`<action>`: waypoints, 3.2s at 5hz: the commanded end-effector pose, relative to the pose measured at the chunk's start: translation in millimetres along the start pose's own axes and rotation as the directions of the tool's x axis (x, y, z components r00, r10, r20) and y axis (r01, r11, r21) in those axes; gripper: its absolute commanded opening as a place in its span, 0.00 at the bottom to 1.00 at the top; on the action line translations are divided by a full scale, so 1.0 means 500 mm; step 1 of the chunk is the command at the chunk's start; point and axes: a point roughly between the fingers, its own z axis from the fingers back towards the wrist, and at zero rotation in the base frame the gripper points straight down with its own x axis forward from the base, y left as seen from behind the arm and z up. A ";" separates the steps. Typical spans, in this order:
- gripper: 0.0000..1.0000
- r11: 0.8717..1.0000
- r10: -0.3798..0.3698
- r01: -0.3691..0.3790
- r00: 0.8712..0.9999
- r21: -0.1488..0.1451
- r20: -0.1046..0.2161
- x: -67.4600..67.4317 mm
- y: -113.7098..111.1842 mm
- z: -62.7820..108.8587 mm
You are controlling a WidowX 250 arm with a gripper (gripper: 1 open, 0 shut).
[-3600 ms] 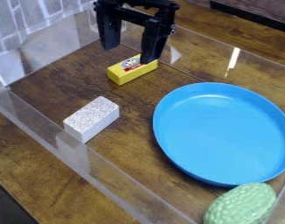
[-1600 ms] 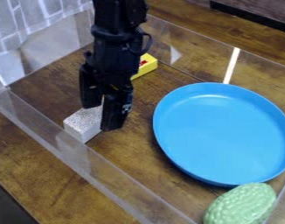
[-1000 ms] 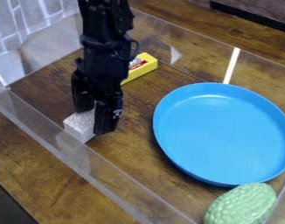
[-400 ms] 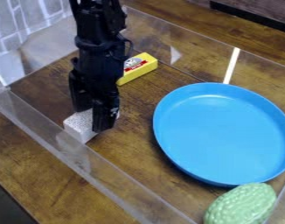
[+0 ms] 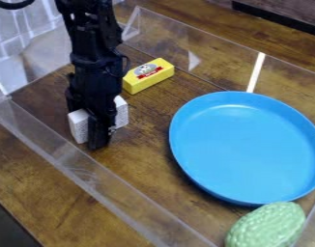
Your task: Put the white object in the blue tray
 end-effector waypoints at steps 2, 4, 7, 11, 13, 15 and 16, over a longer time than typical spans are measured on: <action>0.00 0.999 0.002 0.000 1.000 -0.052 0.031 -0.008 0.004 0.008; 0.00 1.000 -0.006 0.006 0.998 0.000 0.056 0.009 -0.002 0.080; 0.00 0.990 -0.078 0.049 0.972 0.133 0.222 0.102 -0.093 0.281; 0.00 0.987 -0.103 0.070 0.965 0.143 0.240 0.204 -0.203 0.256; 0.00 0.988 -0.009 -0.028 0.971 0.150 0.238 0.236 -0.147 0.240; 0.00 0.983 0.037 -0.081 0.967 0.166 0.250 0.241 -0.125 0.238; 0.00 0.981 0.049 -0.095 0.965 0.172 0.258 0.247 -0.121 0.233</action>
